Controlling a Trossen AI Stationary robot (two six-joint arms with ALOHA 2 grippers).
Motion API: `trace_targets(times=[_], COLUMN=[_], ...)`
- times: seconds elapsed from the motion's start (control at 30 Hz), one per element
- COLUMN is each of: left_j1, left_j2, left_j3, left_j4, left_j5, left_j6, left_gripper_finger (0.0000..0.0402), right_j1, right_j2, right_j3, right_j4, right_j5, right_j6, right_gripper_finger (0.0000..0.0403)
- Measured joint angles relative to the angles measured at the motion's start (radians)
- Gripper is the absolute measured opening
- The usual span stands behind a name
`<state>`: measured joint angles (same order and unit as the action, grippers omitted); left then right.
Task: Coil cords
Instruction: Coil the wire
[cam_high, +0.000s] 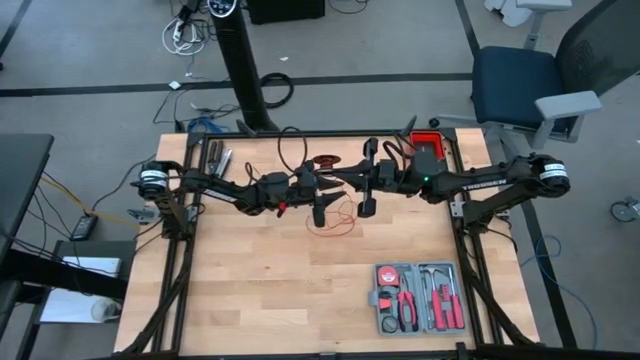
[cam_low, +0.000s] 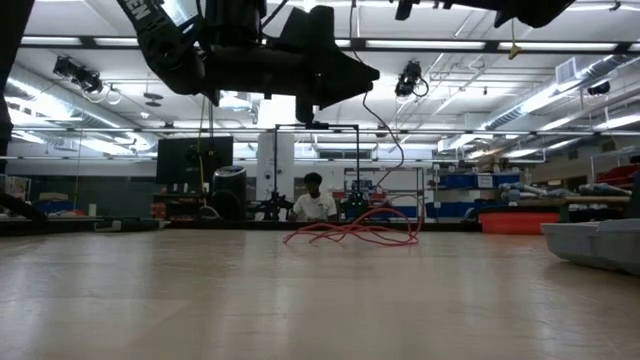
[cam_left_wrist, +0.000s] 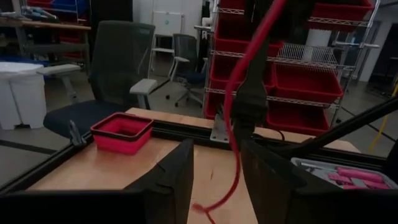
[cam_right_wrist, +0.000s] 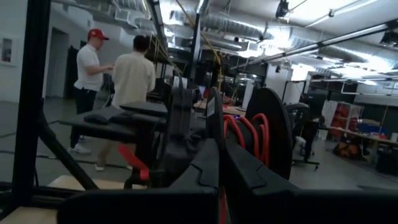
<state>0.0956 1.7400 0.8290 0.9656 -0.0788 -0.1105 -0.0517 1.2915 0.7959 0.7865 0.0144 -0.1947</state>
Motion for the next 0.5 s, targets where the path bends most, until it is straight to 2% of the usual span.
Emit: trace_targets(times=[0.13, 0.27, 0.37, 0.5], left_j1=[0.0, -0.001, -0.001, 0.002], left_j2=[0.009, 0.01, 0.005, -0.036], left_j3=[0.021, 0.04, 0.049, 0.048], left_j4=[-0.03, -0.109, -0.145, -0.252], left_j5=[0.0, 0.004, 0.006, 0.006], left_j6=[-0.003, 0.001, 0.01, 0.041], left_gripper_finger=[0.0116, 0.0021, 0.0006, 0.0003], right_j1=[0.0, 0.0, 0.0, 0.0], right_j2=[0.01, 0.012, 0.01, -0.048], right_j3=[0.0, 0.0, 0.0, 0.0], right_j4=[0.001, 0.007, -0.005, -0.114], right_j5=[0.0, 0.0, 0.0, 0.017], right_j6=[0.001, 0.001, 0.001, -0.011], right_gripper_finger=[0.0002, 0.0002, 0.0002, 0.0002])
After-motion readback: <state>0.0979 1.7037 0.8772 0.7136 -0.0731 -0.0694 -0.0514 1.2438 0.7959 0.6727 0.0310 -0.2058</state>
